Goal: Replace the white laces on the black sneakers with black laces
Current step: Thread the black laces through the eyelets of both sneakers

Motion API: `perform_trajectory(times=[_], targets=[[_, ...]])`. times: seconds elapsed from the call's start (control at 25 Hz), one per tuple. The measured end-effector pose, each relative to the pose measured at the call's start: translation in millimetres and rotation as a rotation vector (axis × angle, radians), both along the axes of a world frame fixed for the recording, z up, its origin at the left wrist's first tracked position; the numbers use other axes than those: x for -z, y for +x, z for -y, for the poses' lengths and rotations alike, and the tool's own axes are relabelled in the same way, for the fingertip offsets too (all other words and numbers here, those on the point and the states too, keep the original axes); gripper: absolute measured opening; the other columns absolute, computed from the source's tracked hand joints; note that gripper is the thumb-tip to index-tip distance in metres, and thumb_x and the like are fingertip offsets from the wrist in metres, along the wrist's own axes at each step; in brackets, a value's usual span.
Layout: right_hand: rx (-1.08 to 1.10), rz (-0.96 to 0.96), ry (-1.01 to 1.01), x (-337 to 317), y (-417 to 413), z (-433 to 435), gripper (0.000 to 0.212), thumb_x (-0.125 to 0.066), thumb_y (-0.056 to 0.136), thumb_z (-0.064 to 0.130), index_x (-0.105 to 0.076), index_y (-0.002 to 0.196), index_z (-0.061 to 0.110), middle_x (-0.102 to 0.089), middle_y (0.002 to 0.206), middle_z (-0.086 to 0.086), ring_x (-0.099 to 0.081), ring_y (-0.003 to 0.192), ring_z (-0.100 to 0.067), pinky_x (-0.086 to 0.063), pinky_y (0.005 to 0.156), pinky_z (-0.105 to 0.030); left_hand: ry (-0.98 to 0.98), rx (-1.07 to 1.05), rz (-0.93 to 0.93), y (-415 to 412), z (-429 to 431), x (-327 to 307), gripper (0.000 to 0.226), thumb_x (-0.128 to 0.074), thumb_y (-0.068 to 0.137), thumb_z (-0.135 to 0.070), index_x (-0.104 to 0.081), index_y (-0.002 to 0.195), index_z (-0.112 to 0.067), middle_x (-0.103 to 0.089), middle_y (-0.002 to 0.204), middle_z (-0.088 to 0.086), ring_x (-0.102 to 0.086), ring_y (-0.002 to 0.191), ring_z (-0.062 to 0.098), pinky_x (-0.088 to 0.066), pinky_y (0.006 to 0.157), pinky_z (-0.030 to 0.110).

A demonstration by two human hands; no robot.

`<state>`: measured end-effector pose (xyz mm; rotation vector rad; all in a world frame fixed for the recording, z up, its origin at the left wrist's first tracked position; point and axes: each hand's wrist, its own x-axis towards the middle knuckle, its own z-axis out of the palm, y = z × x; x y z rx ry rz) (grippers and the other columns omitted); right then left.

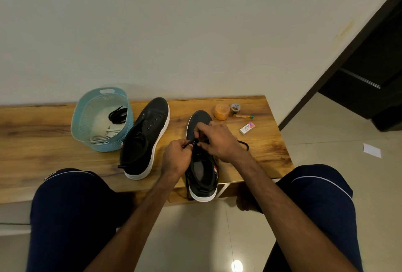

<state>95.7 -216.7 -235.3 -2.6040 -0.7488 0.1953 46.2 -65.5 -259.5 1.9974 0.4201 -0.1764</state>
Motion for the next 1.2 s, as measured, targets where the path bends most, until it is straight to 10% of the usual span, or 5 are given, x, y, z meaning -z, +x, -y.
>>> perform_trajectory(times=[0.28,0.56,0.88,1.08,1.2], targets=[[0.076,0.025,0.004,6,-2,-7,0.028,-0.067,0.089,0.021,-0.046,0.107,0.029,-0.060,0.097,0.006,-0.048,0.093,-0.014,-0.040,0.089,-0.042,-0.053,-0.012,0.055,0,-1,4,0.026,-0.047,0.102,-0.036,-0.069,0.098,-0.023,-0.063,0.071,-0.003,-0.059,0.064,0.016,-0.050,0.057,0.034],[0.179,-0.176,0.246,17,-10,-3,0.023,-0.062,0.094,0.041,-0.063,0.107,0.022,-0.064,0.100,0.005,-0.058,0.095,-0.014,-0.052,0.083,-0.045,-0.078,-0.004,0.090,8,5,3,0.005,-0.058,0.095,-0.015,-0.062,0.097,-0.016,-0.065,0.096,0.001,-0.062,0.088,0.021,-0.051,0.074,0.040],[0.254,-0.219,0.134,21,-15,5,0.039,-0.070,0.086,0.048,-0.057,0.120,0.036,-0.046,0.131,0.004,-0.038,0.125,-0.019,-0.042,0.100,-0.050,-0.960,-0.448,0.254,22,-33,-41,0.014,-0.037,0.105,-0.014,-0.050,0.101,-0.013,-0.061,0.076,0.001,-0.059,0.057,0.011,-0.052,0.054,0.024],[0.434,-0.131,0.212,29,-23,5,0.076,-0.076,0.074,0.058,-0.039,0.134,0.030,-0.040,0.136,0.004,-0.034,0.125,-0.019,-0.042,0.095,-0.044,0.391,0.253,0.122,9,-20,-18,0.010,-0.054,0.098,-0.037,-0.057,0.101,-0.027,-0.060,0.086,-0.007,-0.058,0.074,0.007,-0.043,0.059,0.026],[0.557,-0.115,0.249,39,-36,5,0.087,-0.078,0.070,0.058,-0.033,0.137,0.026,-0.037,0.137,0.002,-0.033,0.127,-0.019,-0.038,0.097,-0.043,0.549,0.331,0.051,6,-10,-6,0.013,-0.056,0.097,-0.035,-0.063,0.101,-0.024,-0.059,0.104,0.001,-0.059,0.092,0.017,-0.049,0.077,0.033]])
